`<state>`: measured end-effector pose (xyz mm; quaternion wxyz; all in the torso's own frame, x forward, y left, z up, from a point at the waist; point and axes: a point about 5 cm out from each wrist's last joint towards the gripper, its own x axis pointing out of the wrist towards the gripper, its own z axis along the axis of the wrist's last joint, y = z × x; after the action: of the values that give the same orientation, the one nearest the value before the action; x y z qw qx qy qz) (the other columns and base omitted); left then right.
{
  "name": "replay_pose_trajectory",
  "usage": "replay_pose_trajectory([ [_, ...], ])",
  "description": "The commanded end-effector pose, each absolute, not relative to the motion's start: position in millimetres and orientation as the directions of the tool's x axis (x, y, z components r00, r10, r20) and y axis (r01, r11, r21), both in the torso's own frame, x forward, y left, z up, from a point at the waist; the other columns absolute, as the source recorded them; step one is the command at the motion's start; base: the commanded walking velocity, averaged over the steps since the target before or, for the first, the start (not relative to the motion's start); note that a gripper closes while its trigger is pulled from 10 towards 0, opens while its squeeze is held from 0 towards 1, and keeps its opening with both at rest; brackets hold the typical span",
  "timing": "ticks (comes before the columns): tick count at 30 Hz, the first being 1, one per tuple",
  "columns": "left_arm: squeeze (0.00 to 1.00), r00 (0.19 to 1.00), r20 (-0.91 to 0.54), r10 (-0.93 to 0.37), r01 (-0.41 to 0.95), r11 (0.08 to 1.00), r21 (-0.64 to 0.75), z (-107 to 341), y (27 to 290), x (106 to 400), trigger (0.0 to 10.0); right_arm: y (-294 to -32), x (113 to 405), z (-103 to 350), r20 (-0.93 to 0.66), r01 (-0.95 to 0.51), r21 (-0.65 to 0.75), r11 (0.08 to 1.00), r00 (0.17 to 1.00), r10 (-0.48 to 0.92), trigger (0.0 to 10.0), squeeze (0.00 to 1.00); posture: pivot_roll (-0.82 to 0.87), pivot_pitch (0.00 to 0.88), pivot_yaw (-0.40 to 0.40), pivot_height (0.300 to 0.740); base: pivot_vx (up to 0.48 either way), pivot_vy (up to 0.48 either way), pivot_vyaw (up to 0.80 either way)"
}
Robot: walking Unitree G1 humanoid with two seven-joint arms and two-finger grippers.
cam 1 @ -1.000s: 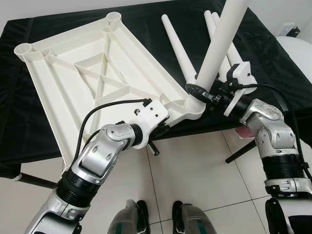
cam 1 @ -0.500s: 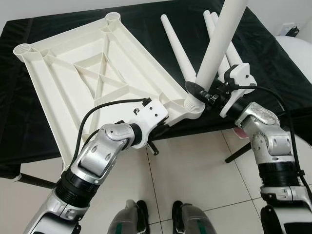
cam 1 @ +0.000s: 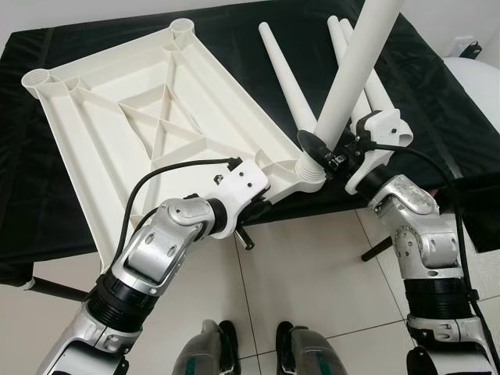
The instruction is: Building children table
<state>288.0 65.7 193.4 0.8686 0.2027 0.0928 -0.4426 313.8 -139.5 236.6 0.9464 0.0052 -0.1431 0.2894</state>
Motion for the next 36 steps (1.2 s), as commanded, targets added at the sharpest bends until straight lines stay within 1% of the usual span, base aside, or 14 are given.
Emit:
replay_pose_trajectory([
  [1,0.0,0.608,-0.306,-0.733,0.793,0.539,0.284,200.7,65.8,288.1,10.0,-126.5,306.3,245.9,0.332,-0.6,-0.048,0.799,0.745,0.579,10.0,0.0,-0.08,0.231,0.027,0.74,0.0,0.0,0.0],
  [15,0.0,0.606,-0.303,-0.736,0.795,0.538,0.282,200.3,64.1,286.4,10.0,-114.6,301.3,250.3,0.369,-0.529,-0.011,0.849,0.786,0.495,10.0,0.0,-0.08,0.222,0.022,0.74,0.0,0.0,0.0],
  [19,0.0,0.601,-0.3,-0.74,0.797,0.533,0.283,200.6,62.5,285.9,10.0,-109.0,303.5,249.9,0.366,-0.459,-0.016,0.888,0.824,0.432,10.0,0.0,-0.08,0.21,0.022,0.74,0.0,0.0,0.0],
  [24,0.0,0.598,-0.3,-0.743,0.8,0.529,0.284,200.3,62.0,285.4,10.0,-104.0,304.7,245.8,0.348,-0.403,-0.019,0.915,0.855,0.384,10.0,0.0,-0.08,0.206,0.023,0.74,0.0,0.0,0.0],
  [36,0.0,0.597,-0.301,-0.743,0.8,0.528,0.284,200.4,61.8,285.3,10.0,-96.8,302.0,242.3,0.339,-0.352,-0.015,0.936,0.879,0.336,10.0,0.0,-0.08,0.21,0.023,0.74,0.0,0.0,0.0],
])
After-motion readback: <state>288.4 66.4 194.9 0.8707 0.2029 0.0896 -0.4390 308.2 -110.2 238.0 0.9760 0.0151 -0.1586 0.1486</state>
